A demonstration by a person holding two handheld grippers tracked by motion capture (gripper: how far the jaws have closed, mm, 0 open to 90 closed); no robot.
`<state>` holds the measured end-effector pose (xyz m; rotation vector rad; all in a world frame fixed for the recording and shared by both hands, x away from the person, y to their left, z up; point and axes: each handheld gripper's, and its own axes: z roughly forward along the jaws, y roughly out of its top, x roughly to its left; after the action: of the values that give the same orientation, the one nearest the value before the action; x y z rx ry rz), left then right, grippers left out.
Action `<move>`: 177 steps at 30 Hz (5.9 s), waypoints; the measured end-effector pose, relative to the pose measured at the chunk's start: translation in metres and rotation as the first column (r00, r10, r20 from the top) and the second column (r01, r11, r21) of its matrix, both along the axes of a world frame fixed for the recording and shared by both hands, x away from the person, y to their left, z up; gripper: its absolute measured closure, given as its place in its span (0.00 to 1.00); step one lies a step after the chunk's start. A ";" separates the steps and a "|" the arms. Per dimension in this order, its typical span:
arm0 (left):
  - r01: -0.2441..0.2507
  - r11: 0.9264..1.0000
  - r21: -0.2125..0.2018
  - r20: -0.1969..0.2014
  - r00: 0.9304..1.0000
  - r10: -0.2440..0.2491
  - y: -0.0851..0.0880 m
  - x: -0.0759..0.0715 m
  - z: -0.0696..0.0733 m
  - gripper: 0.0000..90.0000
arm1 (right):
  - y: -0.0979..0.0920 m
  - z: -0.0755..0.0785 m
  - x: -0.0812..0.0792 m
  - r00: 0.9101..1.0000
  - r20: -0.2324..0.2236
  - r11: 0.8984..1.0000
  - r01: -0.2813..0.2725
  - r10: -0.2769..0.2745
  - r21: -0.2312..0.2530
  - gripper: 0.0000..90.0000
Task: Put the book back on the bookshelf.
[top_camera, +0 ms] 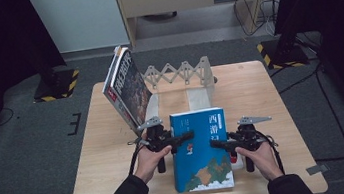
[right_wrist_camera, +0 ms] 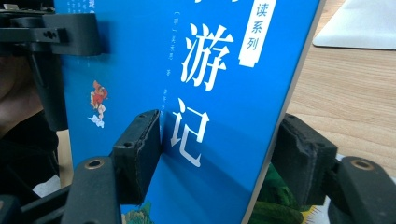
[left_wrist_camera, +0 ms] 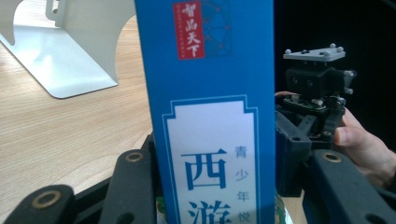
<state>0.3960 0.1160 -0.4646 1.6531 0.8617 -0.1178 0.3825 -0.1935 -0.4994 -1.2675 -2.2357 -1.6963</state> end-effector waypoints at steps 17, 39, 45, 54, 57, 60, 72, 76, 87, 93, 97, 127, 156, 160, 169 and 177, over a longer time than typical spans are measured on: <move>-0.021 1.000 -0.023 -0.028 0.999 0.021 0.000 0.004 -0.009 0.56 | 0.001 0.001 0.000 1.000 0.018 1.000 -0.010 0.010 -0.018 0.43; 0.027 1.000 -0.013 -0.055 0.998 -0.028 -0.009 0.005 -0.014 0.61 | 0.004 0.004 -0.001 0.998 0.042 0.999 -0.046 0.046 -0.017 0.43; 0.022 1.000 -0.011 -0.057 0.998 -0.023 -0.010 0.005 -0.014 0.61 | 0.004 0.004 -0.001 0.998 0.040 0.999 -0.046 0.046 -0.019 0.43; 0.027 1.000 -0.017 -0.124 0.992 -0.029 -0.009 0.004 -0.005 0.67 | 0.004 0.005 -0.001 0.998 0.044 0.998 -0.053 0.054 -0.015 0.41; 0.030 1.000 -0.006 -0.115 0.993 -0.031 -0.010 0.001 0.002 0.67 | 0.003 0.005 -0.001 0.998 0.036 0.998 -0.058 0.058 -0.001 0.40; 0.040 0.999 -0.001 -0.100 0.994 -0.040 -0.011 -0.001 0.009 0.67 | 0.003 0.007 -0.002 0.997 0.046 0.998 -0.058 0.057 0.011 0.38; 0.052 0.999 -0.005 -0.054 0.997 -0.052 0.001 -0.010 0.049 0.66 | 0.001 0.016 -0.006 0.995 0.101 0.991 -0.032 0.019 0.134 0.33; 0.033 0.999 -0.014 -0.033 0.999 -0.033 0.009 -0.012 0.061 0.66 | -0.012 0.019 -0.005 0.994 0.104 0.987 0.027 -0.044 0.159 0.32; -0.072 0.997 -0.002 0.064 0.995 0.072 0.038 -0.014 0.092 0.66 | -0.038 0.014 -0.002 0.973 0.135 0.981 0.194 -0.189 -0.023 0.30; -0.162 0.987 0.013 0.100 0.982 0.160 0.056 -0.010 0.103 0.66 | -0.049 0.006 -0.001 0.953 0.152 0.926 0.291 -0.260 -0.241 0.28; -0.208 0.978 0.029 0.122 0.972 0.203 0.062 -0.007 0.109 0.66 | -0.059 -0.002 0.001 0.942 0.164 0.849 0.336 -0.294 -0.407 0.26; -0.477 0.876 0.076 0.212 0.866 0.453 0.040 0.067 0.139 0.66 | -0.087 -0.034 0.010 0.919 0.121 0.729 0.373 -0.375 -0.574 0.09; -0.597 0.796 0.104 0.242 0.791 0.562 0.008 0.128 0.116 0.66 | -0.088 -0.040 0.008 0.915 0.152 0.743 0.393 -0.373 -0.542 0.02; -0.600 0.790 0.125 0.236 0.792 0.563 0.002 0.135 0.107 0.66 | -0.088 -0.040 0.008 0.915 0.152 0.743 0.393 -0.373 -0.542 0.02; -0.620 0.776 0.119 0.232 0.777 0.585 -0.003 0.146 0.095 0.66 | -0.088 -0.040 0.008 0.915 0.152 0.743 0.393 -0.373 -0.542 0.02; -0.616 0.777 0.129 0.241 0.780 0.578 -0.005 0.143 0.083 0.66 | -0.088 -0.040 0.008 0.914 0.153 0.742 0.395 -0.375 -0.542 0.02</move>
<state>0.5391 0.1111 -0.3815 1.4615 1.2459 0.5855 0.3901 -0.2814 -0.5394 -1.9565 -2.7696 -1.1515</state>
